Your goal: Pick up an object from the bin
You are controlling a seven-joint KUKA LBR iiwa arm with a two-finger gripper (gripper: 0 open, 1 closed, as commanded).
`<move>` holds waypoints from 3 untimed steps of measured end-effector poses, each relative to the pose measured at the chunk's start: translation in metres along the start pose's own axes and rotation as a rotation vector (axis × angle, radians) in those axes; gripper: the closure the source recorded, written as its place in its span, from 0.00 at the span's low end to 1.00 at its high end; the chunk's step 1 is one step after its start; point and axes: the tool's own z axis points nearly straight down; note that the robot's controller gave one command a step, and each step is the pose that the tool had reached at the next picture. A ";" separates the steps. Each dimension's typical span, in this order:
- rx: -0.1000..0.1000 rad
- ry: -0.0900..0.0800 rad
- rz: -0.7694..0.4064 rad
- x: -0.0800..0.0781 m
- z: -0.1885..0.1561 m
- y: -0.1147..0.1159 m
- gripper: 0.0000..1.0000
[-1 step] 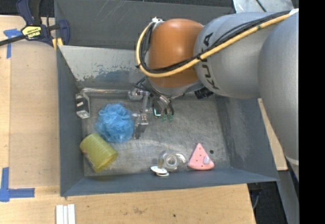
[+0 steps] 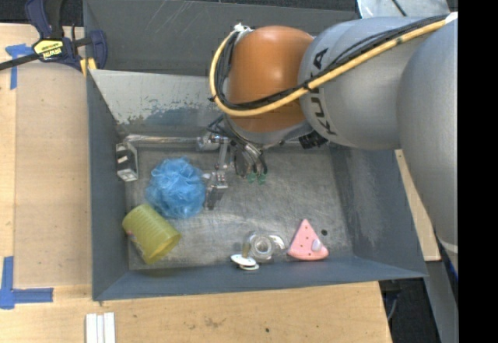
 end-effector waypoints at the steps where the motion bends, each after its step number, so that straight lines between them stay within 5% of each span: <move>1: 0.001 -0.004 -0.067 0.028 0.064 0.078 0.00; 2: 0.016 -0.004 -0.077 0.028 0.074 0.084 0.00; 3: 0.000 -0.001 0.118 0.023 0.053 0.063 0.00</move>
Offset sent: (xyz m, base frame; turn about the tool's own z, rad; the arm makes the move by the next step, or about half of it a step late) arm -0.0238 0.0800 -0.0084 -0.1546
